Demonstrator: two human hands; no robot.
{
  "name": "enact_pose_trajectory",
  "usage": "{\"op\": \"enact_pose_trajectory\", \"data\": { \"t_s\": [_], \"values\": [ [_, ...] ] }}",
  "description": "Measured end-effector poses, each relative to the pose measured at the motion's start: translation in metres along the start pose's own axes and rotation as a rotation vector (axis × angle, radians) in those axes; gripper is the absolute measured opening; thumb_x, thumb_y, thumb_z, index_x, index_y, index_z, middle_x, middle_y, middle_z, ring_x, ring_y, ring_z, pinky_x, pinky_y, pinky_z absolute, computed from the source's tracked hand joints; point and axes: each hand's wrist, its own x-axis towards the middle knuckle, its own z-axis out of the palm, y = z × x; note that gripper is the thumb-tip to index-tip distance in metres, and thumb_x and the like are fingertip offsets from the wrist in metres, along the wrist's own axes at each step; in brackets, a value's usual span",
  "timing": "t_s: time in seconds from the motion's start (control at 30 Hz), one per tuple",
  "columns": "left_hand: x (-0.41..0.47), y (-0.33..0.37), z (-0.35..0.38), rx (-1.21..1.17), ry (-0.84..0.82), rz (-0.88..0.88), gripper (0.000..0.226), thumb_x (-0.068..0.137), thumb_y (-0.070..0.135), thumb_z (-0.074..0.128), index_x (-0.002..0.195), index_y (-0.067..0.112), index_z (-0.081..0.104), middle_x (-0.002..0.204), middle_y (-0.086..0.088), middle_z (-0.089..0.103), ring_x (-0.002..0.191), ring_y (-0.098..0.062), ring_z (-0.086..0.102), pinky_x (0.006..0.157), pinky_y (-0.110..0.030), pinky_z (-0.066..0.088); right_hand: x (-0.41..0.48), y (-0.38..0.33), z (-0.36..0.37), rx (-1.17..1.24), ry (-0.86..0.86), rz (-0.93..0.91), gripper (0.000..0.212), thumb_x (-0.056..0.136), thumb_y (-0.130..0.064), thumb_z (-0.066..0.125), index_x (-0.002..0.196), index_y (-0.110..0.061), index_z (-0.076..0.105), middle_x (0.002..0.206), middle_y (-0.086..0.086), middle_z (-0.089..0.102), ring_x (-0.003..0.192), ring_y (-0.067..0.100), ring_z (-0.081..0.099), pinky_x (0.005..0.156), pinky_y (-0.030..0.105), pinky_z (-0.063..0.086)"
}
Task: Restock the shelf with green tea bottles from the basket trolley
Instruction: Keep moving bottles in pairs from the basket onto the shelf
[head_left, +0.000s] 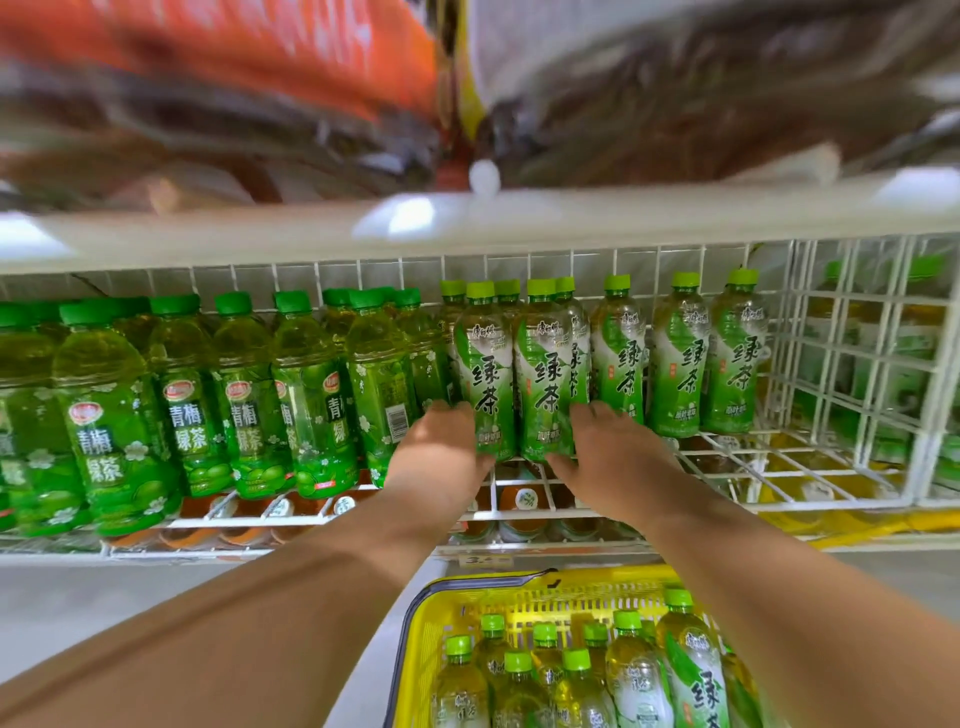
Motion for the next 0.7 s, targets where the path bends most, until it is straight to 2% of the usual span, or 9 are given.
{"op": "enact_pose_trajectory", "data": {
  "t_s": [0.13, 0.27, 0.33, 0.43, 0.5, 0.6, 0.7],
  "values": [
    [-0.017, -0.003, -0.008, 0.084, 0.027, 0.126, 0.063, 0.092, 0.038, 0.066, 0.145, 0.022, 0.037, 0.133, -0.007, 0.044, 0.117, -0.028, 0.054, 0.089, -0.041, 0.054, -0.009, 0.0, -0.01, -0.066, 0.03, -0.056, 0.067, 0.096, -0.055, 0.042, 0.148, -0.014, 0.03, 0.143, 0.008, 0.044, 0.127, 0.028, 0.046, 0.101, 0.042, 0.045],
    [-0.035, -0.001, -0.02, 0.213, 0.085, 0.187, 0.071, 0.089, 0.044, 0.065, 0.149, 0.026, 0.031, 0.141, -0.007, 0.04, 0.126, -0.029, 0.047, 0.092, -0.042, 0.05, -0.024, 0.001, -0.019, -0.113, 0.025, -0.093, 0.073, 0.097, -0.057, 0.038, 0.154, -0.017, 0.019, 0.157, 0.008, 0.027, 0.143, 0.03, 0.028, 0.115, 0.045, 0.029],
    [-0.042, -0.002, -0.027, 0.287, 0.116, 0.212, 0.076, 0.086, 0.047, 0.065, 0.149, 0.025, 0.028, 0.143, -0.008, 0.038, 0.13, -0.03, 0.042, 0.101, -0.044, 0.044, -0.032, 0.0, -0.025, -0.122, 0.015, -0.095, 0.075, 0.097, -0.059, 0.035, 0.156, -0.018, 0.013, 0.162, 0.009, 0.016, 0.148, 0.032, 0.017, 0.119, 0.048, 0.02],
    [-0.052, -0.002, -0.041, 0.36, 0.106, 0.228, 0.092, 0.081, 0.057, 0.066, 0.153, 0.025, 0.019, 0.152, -0.011, 0.028, 0.141, -0.032, 0.027, 0.117, -0.055, 0.023, -0.044, -0.002, -0.032, -0.121, -0.001, -0.081, 0.078, 0.097, -0.062, 0.031, 0.157, -0.02, 0.006, 0.165, 0.009, -0.003, 0.151, 0.032, 0.001, 0.121, 0.05, 0.011],
    [-0.062, -0.002, -0.051, 0.386, 0.105, 0.24, 0.099, 0.078, 0.061, 0.066, 0.155, 0.026, 0.015, 0.155, -0.012, 0.025, 0.145, -0.033, 0.021, 0.118, -0.058, 0.018, -0.054, -0.005, -0.039, -0.117, -0.005, -0.065, 0.079, 0.096, -0.063, 0.03, 0.157, -0.021, 0.002, 0.164, 0.008, -0.011, 0.151, 0.032, -0.006, 0.122, 0.05, 0.008],
    [-0.083, 0.001, -0.067, 0.394, 0.102, 0.23, 0.1, 0.075, 0.067, 0.063, 0.154, 0.033, 0.013, 0.16, -0.012, 0.021, 0.147, -0.035, 0.02, 0.118, -0.062, 0.013, -0.074, -0.012, -0.054, -0.095, 0.01, -0.047, 0.079, 0.096, -0.064, 0.03, 0.156, -0.021, 0.001, 0.164, 0.007, -0.012, 0.151, 0.032, -0.007, 0.122, 0.05, 0.005],
    [-0.108, 0.003, -0.084, 0.42, 0.063, 0.214, 0.096, 0.076, 0.076, 0.05, 0.154, 0.037, 0.01, 0.16, -0.011, 0.024, 0.147, -0.035, 0.019, 0.117, -0.062, 0.011, -0.093, -0.019, -0.072, -0.075, 0.005, -0.043, 0.082, 0.095, -0.063, 0.033, 0.157, -0.021, -0.001, 0.164, 0.009, -0.013, 0.15, 0.032, -0.008, 0.121, 0.05, 0.003]
  ]
}}
